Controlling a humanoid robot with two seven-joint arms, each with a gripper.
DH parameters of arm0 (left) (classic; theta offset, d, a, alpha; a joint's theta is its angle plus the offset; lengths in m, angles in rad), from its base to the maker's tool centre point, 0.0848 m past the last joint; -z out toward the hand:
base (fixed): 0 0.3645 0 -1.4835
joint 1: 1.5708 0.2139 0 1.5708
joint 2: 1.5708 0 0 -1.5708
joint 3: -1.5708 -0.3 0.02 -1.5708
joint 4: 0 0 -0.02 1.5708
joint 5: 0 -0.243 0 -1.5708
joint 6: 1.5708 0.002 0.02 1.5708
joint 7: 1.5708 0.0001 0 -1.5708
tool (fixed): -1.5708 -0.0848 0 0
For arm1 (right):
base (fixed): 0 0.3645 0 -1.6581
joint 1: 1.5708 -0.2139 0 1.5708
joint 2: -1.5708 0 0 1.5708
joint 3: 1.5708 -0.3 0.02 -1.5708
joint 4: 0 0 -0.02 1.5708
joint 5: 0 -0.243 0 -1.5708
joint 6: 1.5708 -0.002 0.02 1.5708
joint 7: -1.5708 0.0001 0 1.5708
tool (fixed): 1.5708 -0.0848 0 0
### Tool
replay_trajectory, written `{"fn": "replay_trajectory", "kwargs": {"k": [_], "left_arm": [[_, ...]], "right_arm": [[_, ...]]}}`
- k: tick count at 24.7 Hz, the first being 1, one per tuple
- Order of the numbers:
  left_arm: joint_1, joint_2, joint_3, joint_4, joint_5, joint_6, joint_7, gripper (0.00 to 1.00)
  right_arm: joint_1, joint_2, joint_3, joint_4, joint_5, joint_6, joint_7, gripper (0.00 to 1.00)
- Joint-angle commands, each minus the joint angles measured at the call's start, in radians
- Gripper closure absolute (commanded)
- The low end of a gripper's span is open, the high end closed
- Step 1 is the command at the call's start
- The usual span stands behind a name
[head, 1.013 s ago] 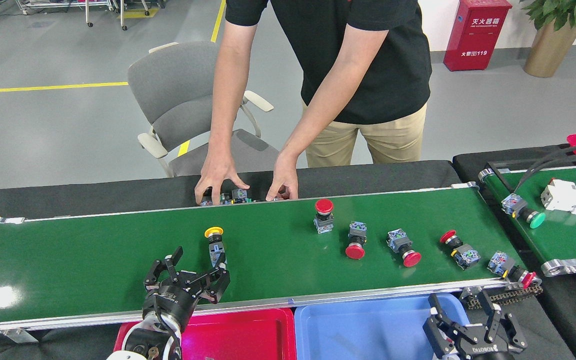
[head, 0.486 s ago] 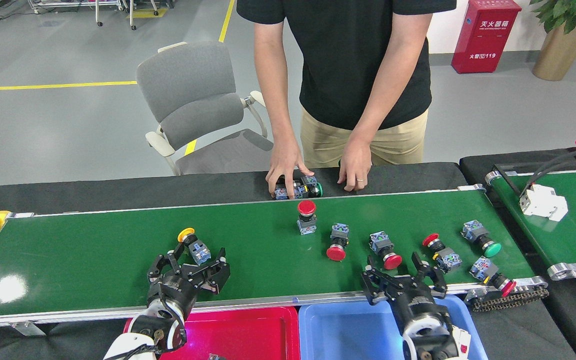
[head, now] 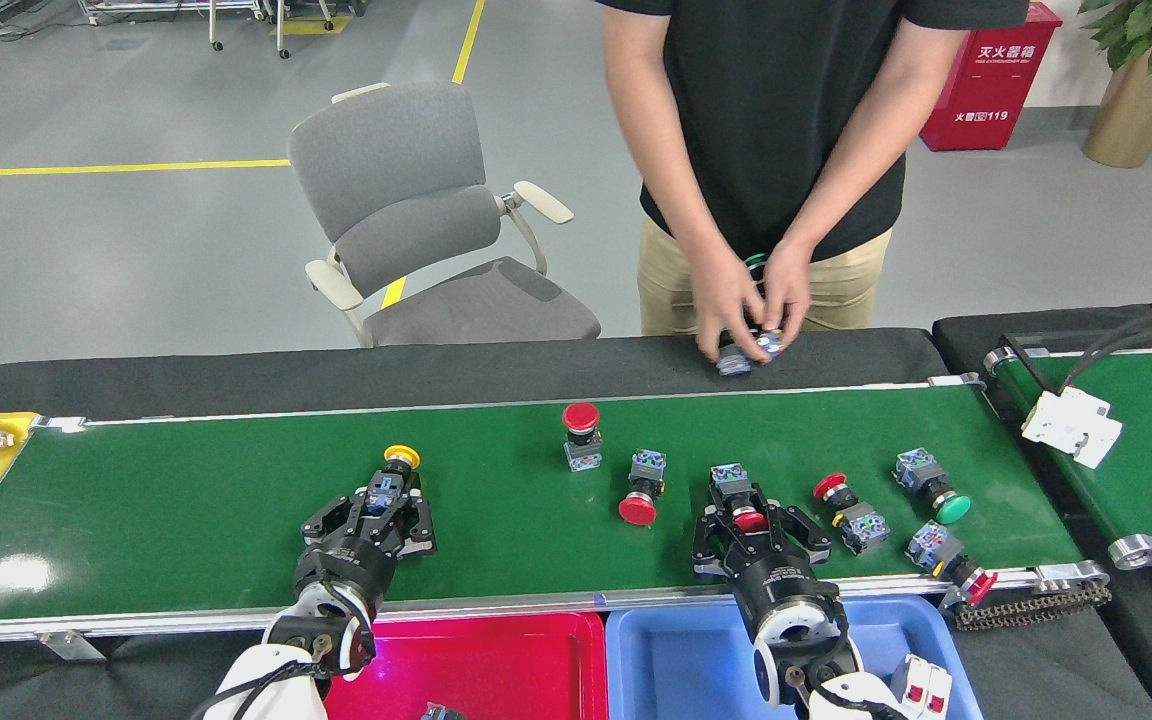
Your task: Pick switch part from conveyor to tray
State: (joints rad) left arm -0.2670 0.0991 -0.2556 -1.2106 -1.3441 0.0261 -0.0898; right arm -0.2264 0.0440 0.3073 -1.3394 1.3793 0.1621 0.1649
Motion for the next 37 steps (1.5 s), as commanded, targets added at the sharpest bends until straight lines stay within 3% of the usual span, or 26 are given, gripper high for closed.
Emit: {"fn": "replay_trajectory", "kwargs": {"k": [1,5,6,7,8,10,15,16,17,18,20,22,26,32,33,35,36,37], "left_arm": [[0.038,0.005,-0.011,-0.075,0.0,-0.077,0.001,0.99],[0.213,0.056,-0.002,-0.325,-0.001,-0.384,-0.01,0.95],[0.265,0.083,-0.001,-0.376,-0.003,-0.479,-0.011,0.92],[0.314,0.099,0.001,-0.417,-0.003,-0.563,-0.011,0.82],[0.35,0.103,0.002,-0.44,-0.003,-0.604,-0.011,0.65],[0.385,0.103,0.004,-0.454,-0.003,-0.609,-0.011,0.02],[0.391,0.097,0.006,-0.458,-0.001,-0.448,-0.01,0.0],[0.39,0.097,0.01,-0.46,0.0,-0.384,-0.01,0.0],[0.391,0.096,0.026,-0.461,0.002,-0.307,-0.008,0.0],[0.394,0.094,0.055,-0.463,0.005,-0.209,-0.004,0.0],[0.397,0.1,0.108,-0.474,0.005,-0.025,0.001,0.0],[0.4,0.108,0.145,-0.472,0.008,0.052,0.001,0.0],[0.422,0.139,0.236,-0.474,0.022,0.04,0.001,0.0],[0.413,0.146,0.233,-0.481,0.022,-0.077,-0.001,0.0],[0.411,0.146,0.231,-0.484,0.022,-0.095,-0.001,0.0],[0.39,0.143,0.23,-0.484,0.019,-0.146,-0.001,0.0],[0.373,0.14,0.226,-0.483,0.017,-0.166,-0.001,0.0],[0.347,0.14,0.204,-0.477,0.016,-0.204,-0.005,0.0]], "right_arm": [[0.001,-0.003,0.0,-0.056,-0.003,-0.078,-0.002,0.9],[0.075,-0.003,0.0,-0.165,-0.006,-0.328,-0.001,0.9],[0.098,-0.001,0.0,-0.191,-0.006,-0.391,-0.001,0.91],[0.116,-0.001,0.001,-0.208,-0.003,-0.449,0.002,0.91],[0.124,0.002,0.004,-0.211,-0.003,-0.487,0.005,0.91],[0.125,0.002,0.038,-0.21,-0.002,-0.532,0.007,0.91],[0.141,-0.009,0.139,-0.211,-0.002,-0.605,-0.007,0.86],[0.147,-0.009,0.156,-0.211,-0.002,-0.61,-0.007,0.77],[0.148,-0.007,0.173,-0.211,0.0,-0.609,-0.005,0.49],[0.148,-0.003,0.185,-0.211,-0.002,-0.602,-0.005,0.0],[0.154,-0.001,0.188,-0.213,-0.006,-0.612,-0.007,0.0],[0.156,-0.003,0.188,-0.218,-0.008,-0.612,-0.007,0.0],[0.191,-0.004,0.173,-0.26,-0.029,-0.602,-0.007,0.0],[0.236,-0.015,0.125,-0.274,-0.035,-0.605,-0.005,0.01],[0.236,-0.013,0.125,-0.276,-0.035,-0.609,-0.005,0.11],[0.223,-0.024,0.125,-0.273,-0.035,-0.613,-0.007,0.87],[0.22,-0.032,0.125,-0.271,-0.035,-0.621,-0.005,0.86],[0.219,-0.039,0.125,-0.271,-0.035,-0.638,-0.005,0.64]]}}
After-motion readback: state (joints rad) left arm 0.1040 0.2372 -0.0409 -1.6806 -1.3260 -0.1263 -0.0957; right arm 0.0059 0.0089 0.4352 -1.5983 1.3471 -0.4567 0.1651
